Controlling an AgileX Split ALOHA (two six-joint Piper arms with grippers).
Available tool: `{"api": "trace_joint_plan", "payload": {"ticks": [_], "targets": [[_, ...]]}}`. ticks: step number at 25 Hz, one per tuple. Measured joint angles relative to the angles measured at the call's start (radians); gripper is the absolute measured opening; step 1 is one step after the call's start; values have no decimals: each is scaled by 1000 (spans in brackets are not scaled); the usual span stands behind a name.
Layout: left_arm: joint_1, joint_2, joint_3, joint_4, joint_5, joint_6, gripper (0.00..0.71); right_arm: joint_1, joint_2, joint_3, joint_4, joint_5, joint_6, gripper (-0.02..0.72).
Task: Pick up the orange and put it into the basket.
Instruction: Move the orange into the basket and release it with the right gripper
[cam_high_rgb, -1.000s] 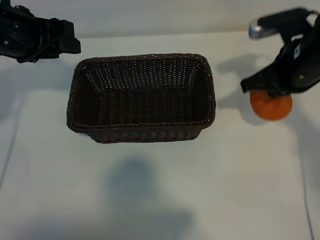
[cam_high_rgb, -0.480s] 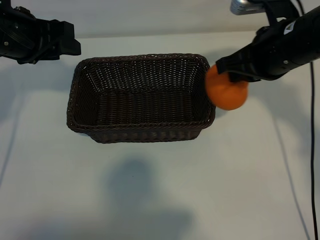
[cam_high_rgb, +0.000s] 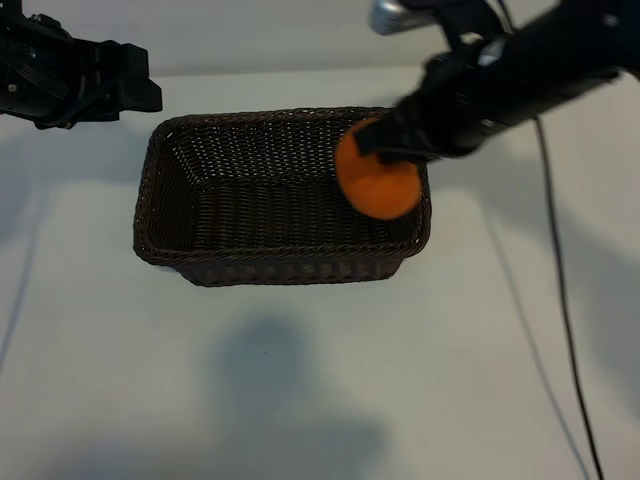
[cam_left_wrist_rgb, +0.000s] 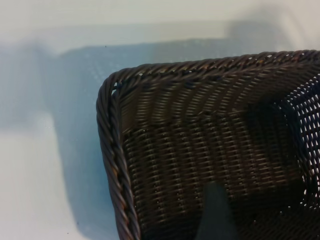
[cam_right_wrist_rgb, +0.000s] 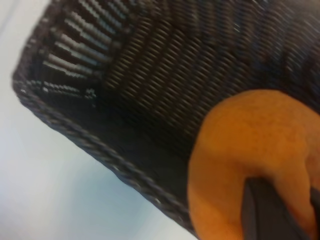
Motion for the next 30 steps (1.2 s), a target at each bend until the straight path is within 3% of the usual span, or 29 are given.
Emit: {"api": "trace_joint_plan", "payload": {"ticks": [9,21,30], "targets": [[0,0,0,-1,6,16,519,57,147,-171,-103,96,47,94],[0,0,0,-4,6,16,519,57,184,-181,-152,51,52,94],[0,0,0,-7,6,17,519,57,304,-182,-156,24,46,94]]}}
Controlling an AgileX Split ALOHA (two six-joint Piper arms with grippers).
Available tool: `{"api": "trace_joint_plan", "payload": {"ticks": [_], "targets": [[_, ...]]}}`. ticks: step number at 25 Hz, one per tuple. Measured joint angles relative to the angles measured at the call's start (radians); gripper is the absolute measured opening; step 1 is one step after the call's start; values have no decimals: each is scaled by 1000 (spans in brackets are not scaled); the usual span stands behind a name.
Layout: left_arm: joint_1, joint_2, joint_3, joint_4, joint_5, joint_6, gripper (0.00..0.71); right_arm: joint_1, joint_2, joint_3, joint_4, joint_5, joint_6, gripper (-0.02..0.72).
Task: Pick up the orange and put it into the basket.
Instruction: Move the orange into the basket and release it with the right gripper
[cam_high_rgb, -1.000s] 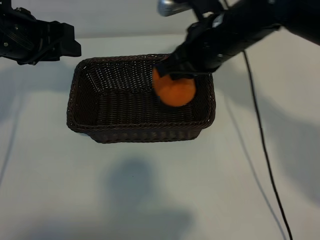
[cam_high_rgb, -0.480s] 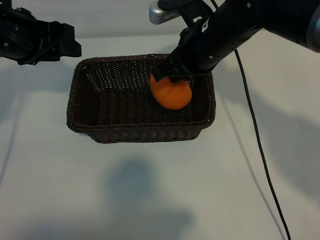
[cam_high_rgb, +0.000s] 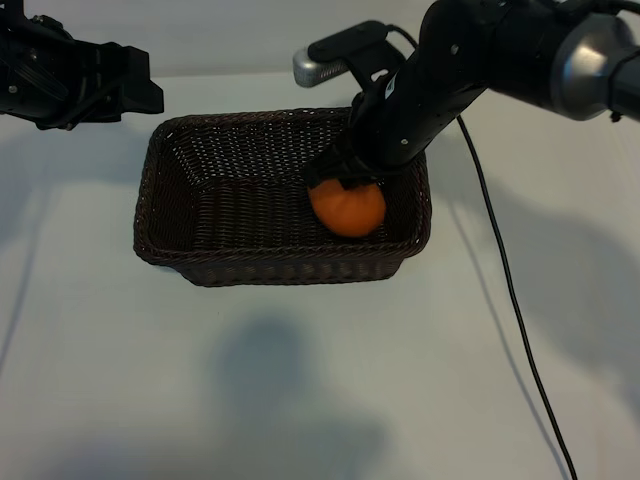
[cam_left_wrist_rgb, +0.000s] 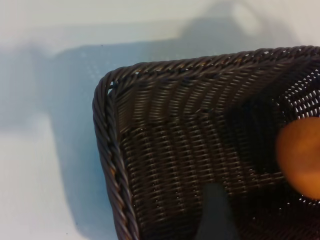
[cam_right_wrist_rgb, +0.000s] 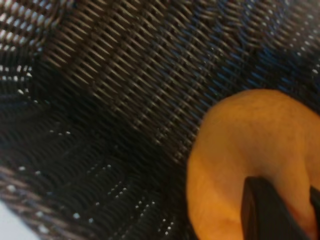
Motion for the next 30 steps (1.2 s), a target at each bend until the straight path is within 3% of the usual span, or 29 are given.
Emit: {"api": "trace_joint_plan", "payload": {"ticks": [12,24,27,30], "targets": [[0,0,0,0,0,5,518,0,90,0,2,-32,-20,94],[0,0,0,0,2,6,518,0,93,-2,12,-15,-19,106],[0,0,0,0,3,6,518,0,93,-2,17,-1,-19,202],[0,0,0,0,3,6,518,0,93,-2,18,14,-21,424]]}}
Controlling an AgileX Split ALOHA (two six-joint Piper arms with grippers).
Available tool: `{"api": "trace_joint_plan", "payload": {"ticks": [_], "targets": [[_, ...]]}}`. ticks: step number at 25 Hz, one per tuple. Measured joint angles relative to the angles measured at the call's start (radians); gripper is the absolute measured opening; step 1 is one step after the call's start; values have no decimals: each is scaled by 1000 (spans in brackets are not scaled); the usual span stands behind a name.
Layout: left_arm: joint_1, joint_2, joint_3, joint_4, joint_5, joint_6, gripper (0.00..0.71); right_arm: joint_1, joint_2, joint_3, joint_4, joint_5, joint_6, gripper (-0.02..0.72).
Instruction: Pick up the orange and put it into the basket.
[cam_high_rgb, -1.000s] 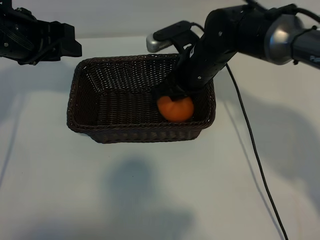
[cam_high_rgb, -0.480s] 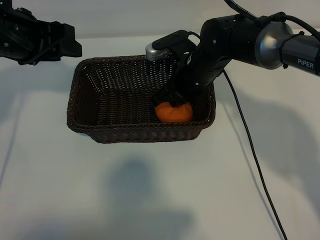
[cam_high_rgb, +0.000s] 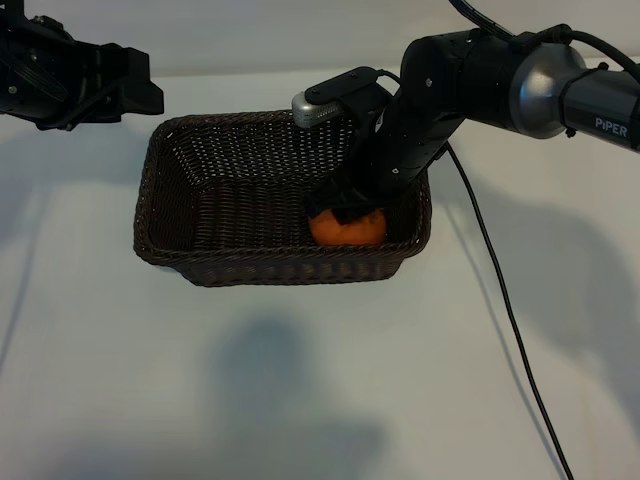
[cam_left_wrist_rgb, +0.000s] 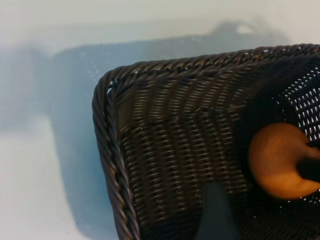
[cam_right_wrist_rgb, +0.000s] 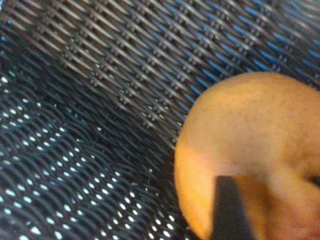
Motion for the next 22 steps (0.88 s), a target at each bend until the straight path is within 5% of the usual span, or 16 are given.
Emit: {"api": "trace_joint_plan", "payload": {"ticks": [2,5,10,22], "targets": [[0,0,0,0,1,0,518,0,0,0,0,8,-2,600],[0,0,0,0,1,0,518,1,-1,-2,7,11,-4,692],[0,0,0,0,1,0,518,1,-3,-49,4,51,2,688],[0,0,0,0,1,4,518,1,-5,-312,-31,288,43,625]]}}
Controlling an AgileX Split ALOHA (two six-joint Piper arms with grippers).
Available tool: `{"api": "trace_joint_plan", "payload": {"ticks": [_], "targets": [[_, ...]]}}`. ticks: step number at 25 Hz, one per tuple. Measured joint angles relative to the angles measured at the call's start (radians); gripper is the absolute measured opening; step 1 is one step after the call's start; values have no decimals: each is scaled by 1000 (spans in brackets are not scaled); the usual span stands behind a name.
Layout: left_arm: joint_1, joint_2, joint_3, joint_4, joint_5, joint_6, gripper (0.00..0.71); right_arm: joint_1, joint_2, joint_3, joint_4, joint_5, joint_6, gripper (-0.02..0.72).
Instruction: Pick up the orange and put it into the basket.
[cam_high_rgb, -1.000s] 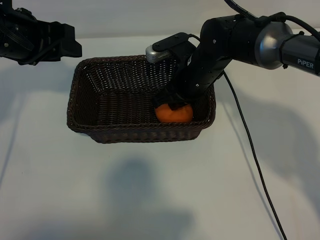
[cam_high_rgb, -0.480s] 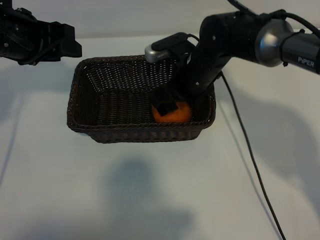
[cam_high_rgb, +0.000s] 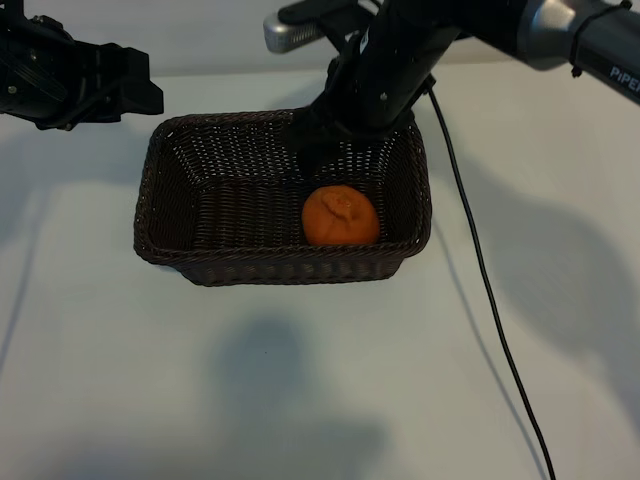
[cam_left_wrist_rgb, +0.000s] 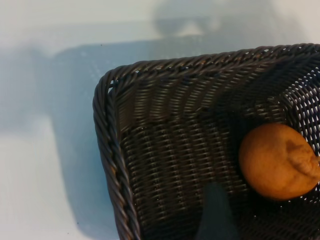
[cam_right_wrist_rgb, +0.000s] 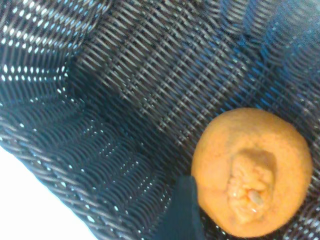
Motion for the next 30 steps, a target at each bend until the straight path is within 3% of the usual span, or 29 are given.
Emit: {"api": "trace_joint_plan", "payload": {"ticks": [9,19,30], "targets": [[0,0,0,0,0,7,518,-1,-58,-64,-125,144,35,596],[0,0,0,0,0,10,518,-10,-172,-65,-245,197,95,594],[0,0,0,0,0,16,518,-28,-176,-66,-250,200,132,594]]}}
